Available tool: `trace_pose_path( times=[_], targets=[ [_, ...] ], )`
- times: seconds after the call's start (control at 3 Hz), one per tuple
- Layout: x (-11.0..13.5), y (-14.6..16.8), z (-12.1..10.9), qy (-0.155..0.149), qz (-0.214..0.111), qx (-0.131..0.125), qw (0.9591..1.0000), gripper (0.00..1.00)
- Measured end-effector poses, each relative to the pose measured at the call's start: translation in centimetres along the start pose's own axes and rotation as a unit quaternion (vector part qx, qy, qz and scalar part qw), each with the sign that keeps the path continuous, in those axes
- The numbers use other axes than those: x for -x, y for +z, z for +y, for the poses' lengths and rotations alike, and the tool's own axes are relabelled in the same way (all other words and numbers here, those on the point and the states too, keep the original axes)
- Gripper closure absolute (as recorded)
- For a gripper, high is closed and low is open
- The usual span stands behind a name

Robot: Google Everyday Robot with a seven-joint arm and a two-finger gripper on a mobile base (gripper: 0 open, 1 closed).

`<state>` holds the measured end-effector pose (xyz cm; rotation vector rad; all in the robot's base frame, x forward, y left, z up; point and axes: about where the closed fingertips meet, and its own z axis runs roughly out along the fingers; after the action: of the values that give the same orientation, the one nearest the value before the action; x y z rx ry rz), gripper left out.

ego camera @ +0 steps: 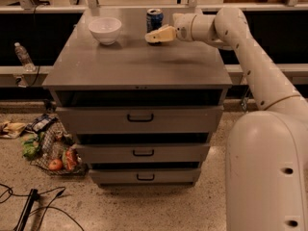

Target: Pick pepsi can

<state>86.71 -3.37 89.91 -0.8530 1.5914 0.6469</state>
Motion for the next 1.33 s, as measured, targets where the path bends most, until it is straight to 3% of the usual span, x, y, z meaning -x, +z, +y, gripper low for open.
trace_pose_path(
  times=[0.33,0.67,1.0,1.33],
  targets=[
    [-0.6,1.1,-1.6,-0.011,-0.003,-0.008,0.9999,0.00],
    [-0.7,1.8,-3.0,-0.015,-0.006,-0.016,0.9997,0.18],
    [0.1,2.7,-2.9,-0.014,-0.020,-0.010,0.9997,0.41],
    [1.1,3.9,-2.5,0.036,-0.054,0.002,0.9979,0.72]
  ],
)
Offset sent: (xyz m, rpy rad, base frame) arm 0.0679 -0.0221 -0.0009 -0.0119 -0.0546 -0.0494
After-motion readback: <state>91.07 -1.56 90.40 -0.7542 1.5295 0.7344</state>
